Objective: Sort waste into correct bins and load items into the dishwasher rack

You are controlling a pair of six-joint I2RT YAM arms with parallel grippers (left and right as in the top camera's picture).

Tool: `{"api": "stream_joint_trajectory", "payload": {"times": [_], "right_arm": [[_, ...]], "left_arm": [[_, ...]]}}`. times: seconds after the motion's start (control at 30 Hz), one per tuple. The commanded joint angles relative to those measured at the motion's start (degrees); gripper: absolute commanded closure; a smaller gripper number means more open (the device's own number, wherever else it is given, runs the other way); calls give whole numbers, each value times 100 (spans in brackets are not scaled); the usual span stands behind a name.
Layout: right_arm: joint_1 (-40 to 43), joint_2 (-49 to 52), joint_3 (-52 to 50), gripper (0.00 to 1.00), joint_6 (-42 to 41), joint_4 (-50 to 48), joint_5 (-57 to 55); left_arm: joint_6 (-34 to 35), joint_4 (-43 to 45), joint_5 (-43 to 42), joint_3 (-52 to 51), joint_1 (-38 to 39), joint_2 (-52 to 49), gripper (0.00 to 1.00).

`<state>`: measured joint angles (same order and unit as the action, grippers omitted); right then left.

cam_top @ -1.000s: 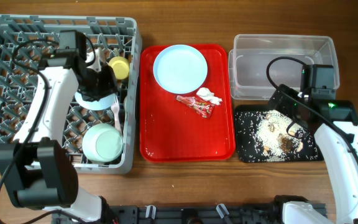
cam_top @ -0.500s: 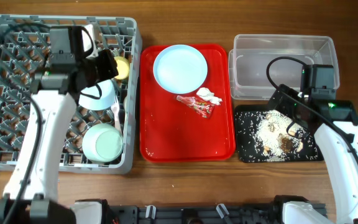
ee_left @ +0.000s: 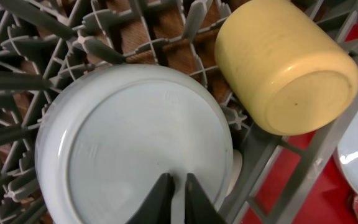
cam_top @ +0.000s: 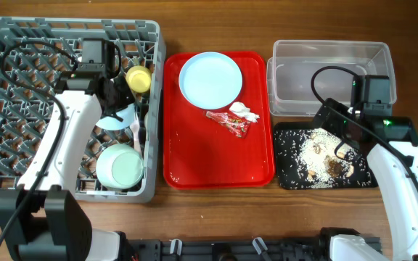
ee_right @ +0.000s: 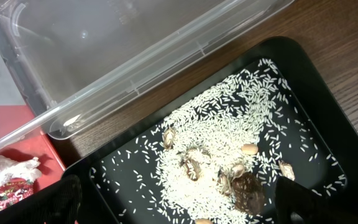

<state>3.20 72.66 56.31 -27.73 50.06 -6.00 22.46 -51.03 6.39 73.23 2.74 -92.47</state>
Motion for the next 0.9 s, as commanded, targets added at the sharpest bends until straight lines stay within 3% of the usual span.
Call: {"api": "stream_joint_trajectory", "payload": {"times": [0.0,0.1,0.2,0.43,0.5,0.63,0.87], "right_arm": [[4,31,57,0,61,-13,11],[4,31,57,0,59,-13,11],[4,31,57,0,59,-13,9],[4,31,57,0,59,-13,9],[4,31,57,0,59,-13,11],[4,31,57,0,59,-13,9],[4,31,57,0,59,-13,9]], "left_arm": [[48,181,-203,153,-22,542,87],[48,844,-1250,293,131,986,76],[48,1467,-1427,293,730,940,63],[48,2356,-1128,415,2039,-219,62],[26,2212,-1106,584,2133,-535,62],[28,2035,-411,608,2153,-1220,72],[31,2037,42,608,2151,-1941,72]]}}
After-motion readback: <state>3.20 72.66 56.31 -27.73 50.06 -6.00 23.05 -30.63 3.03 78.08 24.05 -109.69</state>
